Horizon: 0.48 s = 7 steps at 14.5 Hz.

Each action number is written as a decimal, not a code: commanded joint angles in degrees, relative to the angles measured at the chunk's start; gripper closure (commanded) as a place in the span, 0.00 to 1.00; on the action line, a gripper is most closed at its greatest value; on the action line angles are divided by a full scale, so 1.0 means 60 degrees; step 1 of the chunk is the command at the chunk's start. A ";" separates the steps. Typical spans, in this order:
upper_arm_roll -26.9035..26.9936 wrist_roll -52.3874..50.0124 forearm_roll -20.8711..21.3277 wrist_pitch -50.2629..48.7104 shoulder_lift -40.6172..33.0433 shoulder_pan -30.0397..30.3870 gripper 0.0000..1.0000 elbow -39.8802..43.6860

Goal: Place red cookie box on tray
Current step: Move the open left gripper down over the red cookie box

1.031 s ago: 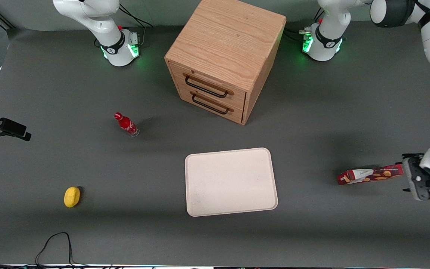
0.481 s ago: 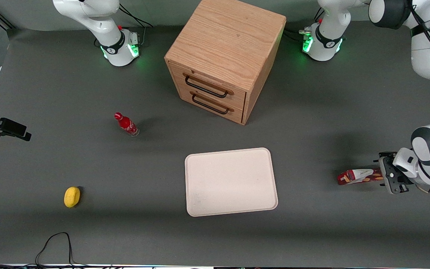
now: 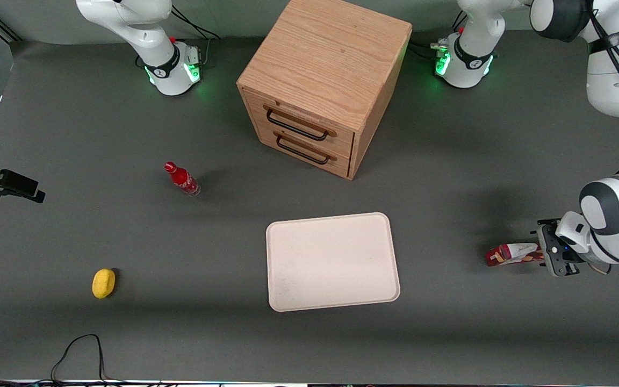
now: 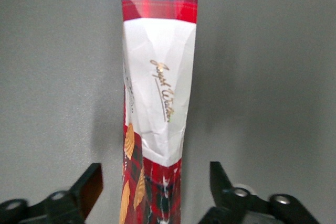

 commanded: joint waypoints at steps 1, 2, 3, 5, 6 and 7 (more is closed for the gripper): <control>0.0029 0.0208 -0.0172 0.0197 -0.0425 -0.0066 1.00 -0.0458; 0.0029 0.0208 -0.0172 0.0182 -0.0425 -0.0066 1.00 -0.0444; 0.0015 0.0208 -0.0157 0.0196 -0.0425 -0.0066 1.00 -0.0444; 0.0029 0.0208 -0.0172 0.0167 -0.0425 -0.0066 1.00 -0.0458; 0.0029 0.0208 -0.0172 0.0138 -0.0468 -0.0051 1.00 -0.0458; 0.0029 0.0194 -0.0172 0.0065 -0.0512 -0.0037 1.00 -0.0444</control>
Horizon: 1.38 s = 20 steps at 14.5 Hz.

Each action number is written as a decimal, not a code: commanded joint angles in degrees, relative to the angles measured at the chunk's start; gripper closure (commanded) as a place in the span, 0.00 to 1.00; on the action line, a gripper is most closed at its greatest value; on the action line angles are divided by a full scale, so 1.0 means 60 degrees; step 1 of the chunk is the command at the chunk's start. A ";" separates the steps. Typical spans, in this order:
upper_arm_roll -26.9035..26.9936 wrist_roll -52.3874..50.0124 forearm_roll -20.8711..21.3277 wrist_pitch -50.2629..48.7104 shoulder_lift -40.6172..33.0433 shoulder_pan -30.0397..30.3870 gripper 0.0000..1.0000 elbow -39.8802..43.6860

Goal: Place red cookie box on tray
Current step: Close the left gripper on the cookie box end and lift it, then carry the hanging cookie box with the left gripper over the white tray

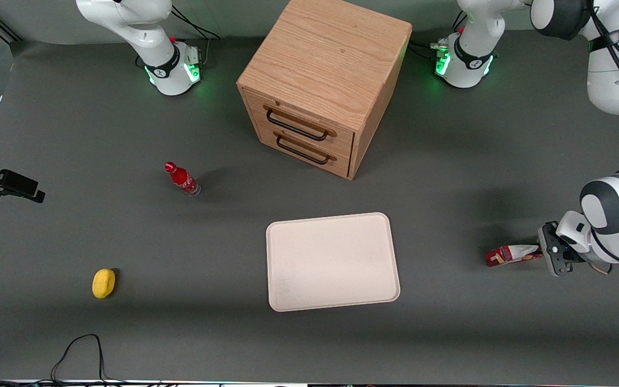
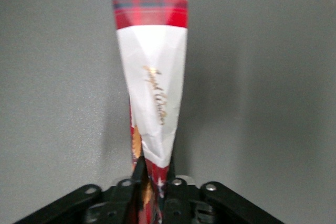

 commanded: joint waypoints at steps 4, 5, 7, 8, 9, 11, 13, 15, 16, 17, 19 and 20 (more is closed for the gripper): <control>0.0057 -0.0549 -0.0079 -0.0791 -0.1155 -0.0183 1.00 -0.0340; 0.0086 -0.0931 0.0009 -0.1099 -0.1433 -0.0255 1.00 -0.0311; 0.0101 -0.1837 0.0519 -0.2020 -0.2135 -0.0504 1.00 -0.0136; 0.0086 -0.2641 0.0929 -0.2692 -0.2530 -0.0578 1.00 0.0025; 0.0072 -0.3301 0.1208 -0.3177 -0.2897 -0.0665 1.00 0.0201; 0.0057 -0.4225 0.1445 -0.4303 -0.3542 -0.0870 1.00 0.0843; 0.0042 -0.5164 0.1504 -0.5272 -0.3735 -0.0886 1.00 0.1735; 0.0027 -0.5882 0.1782 -0.6298 -0.3692 -0.1104 1.00 0.2660; 0.0027 -0.6350 0.1753 -0.6418 -0.3706 -0.1178 1.00 0.2765; -0.0002 -0.6819 0.1724 -0.6434 -0.3706 -0.1295 1.00 0.2766; -0.0191 -0.8048 0.1636 -0.6391 -0.3662 -0.1573 1.00 0.2780; -0.0453 -0.8706 0.1650 -0.6332 -0.3619 -0.1720 1.00 0.2795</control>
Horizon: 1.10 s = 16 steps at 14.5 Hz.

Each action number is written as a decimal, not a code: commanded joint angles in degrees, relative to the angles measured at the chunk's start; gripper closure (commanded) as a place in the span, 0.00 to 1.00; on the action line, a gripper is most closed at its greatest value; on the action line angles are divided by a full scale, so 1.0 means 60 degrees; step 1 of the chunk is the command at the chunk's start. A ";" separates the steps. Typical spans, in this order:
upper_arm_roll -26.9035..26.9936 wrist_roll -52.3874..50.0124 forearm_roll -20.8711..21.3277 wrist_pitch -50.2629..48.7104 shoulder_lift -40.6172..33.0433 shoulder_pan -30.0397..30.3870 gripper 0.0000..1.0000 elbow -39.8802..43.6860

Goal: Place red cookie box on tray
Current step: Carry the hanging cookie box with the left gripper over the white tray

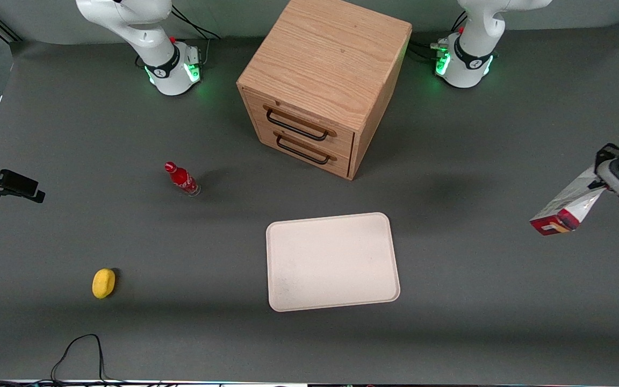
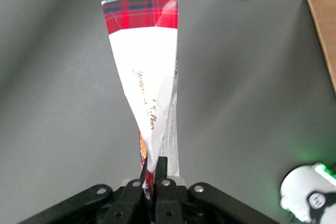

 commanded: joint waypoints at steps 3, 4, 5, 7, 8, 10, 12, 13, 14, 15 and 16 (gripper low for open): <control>-0.1067 -0.3581 0.0039 0.0000 0.0617 -0.0615 1.00 0.0581; -0.1432 -0.4415 0.0039 0.0058 0.0880 -0.0615 1.00 0.0873; -0.1755 -0.5381 0.0097 0.0117 0.1158 -0.0702 1.00 0.1137; -0.1949 -0.7781 0.0127 0.0161 0.1802 -0.1446 1.00 0.1781; -0.1934 -0.8852 0.0170 0.0234 0.2226 -0.1943 1.00 0.2220; -0.1934 -1.0612 0.0229 0.0497 0.3076 -0.2605 1.00 0.3026; -0.1934 -1.1612 0.0229 0.1183 0.3488 -0.2914 1.00 0.3059; -0.1934 -1.1805 0.0229 0.1433 0.3635 -0.2973 1.00 0.3015; -0.1934 -1.1821 0.0244 0.1523 0.3767 -0.2988 1.00 0.3000; -0.1934 -1.1821 0.0288 0.1524 0.3812 -0.2988 1.00 0.2928; -0.1934 -1.1850 0.0404 0.1640 0.3812 -0.3003 1.00 0.2521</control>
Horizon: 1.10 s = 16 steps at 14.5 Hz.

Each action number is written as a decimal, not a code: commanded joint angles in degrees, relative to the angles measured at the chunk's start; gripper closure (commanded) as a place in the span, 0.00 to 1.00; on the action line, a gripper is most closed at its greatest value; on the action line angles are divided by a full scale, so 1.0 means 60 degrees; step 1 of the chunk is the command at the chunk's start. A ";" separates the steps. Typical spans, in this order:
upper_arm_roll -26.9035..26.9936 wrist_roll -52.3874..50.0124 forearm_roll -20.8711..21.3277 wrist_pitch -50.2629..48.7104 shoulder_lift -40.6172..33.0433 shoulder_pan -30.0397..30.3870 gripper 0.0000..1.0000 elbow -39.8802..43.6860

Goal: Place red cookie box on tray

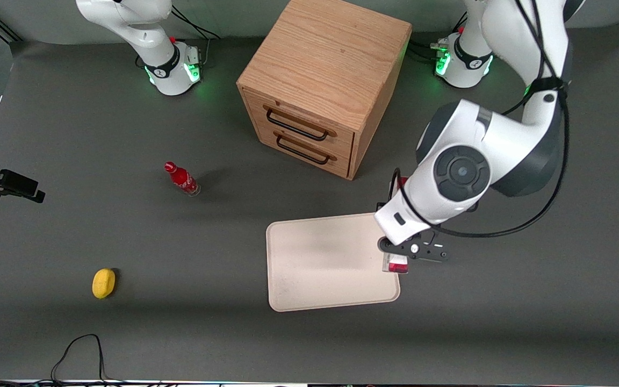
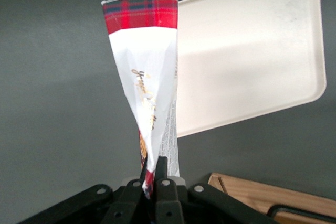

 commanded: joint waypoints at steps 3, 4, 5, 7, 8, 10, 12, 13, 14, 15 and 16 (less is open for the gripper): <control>0.0073 -0.1086 0.0494 0.1811 0.0125 -0.0109 1.00 -0.1204; 0.0073 -0.1715 0.0523 0.2427 0.0270 -0.0196 1.00 -0.1512; 0.0073 -0.2113 0.0553 0.3085 0.0416 -0.0255 1.00 -0.1762; 0.0073 -0.2452 0.0553 0.4156 0.0681 -0.0417 1.00 -0.2332; 0.0073 -0.2627 0.0553 0.4727 0.0711 -0.0388 1.00 -0.2684; 0.0073 -0.2688 0.0553 0.5419 0.0755 -0.0388 1.00 -0.3110; 0.0088 -0.2688 0.0582 0.5494 0.0813 -0.0402 1.00 -0.3214; 0.0088 -0.2688 0.0597 0.5509 0.0813 -0.0402 1.00 -0.3258; 0.0088 -0.2688 0.0597 0.5509 0.0813 -0.0402 1.00 -0.3258; 0.0088 -0.2688 0.0597 0.5509 0.0813 -0.0402 1.00 -0.3258; 0.0088 -0.2688 0.0597 0.5538 0.0828 -0.0402 1.00 -0.3258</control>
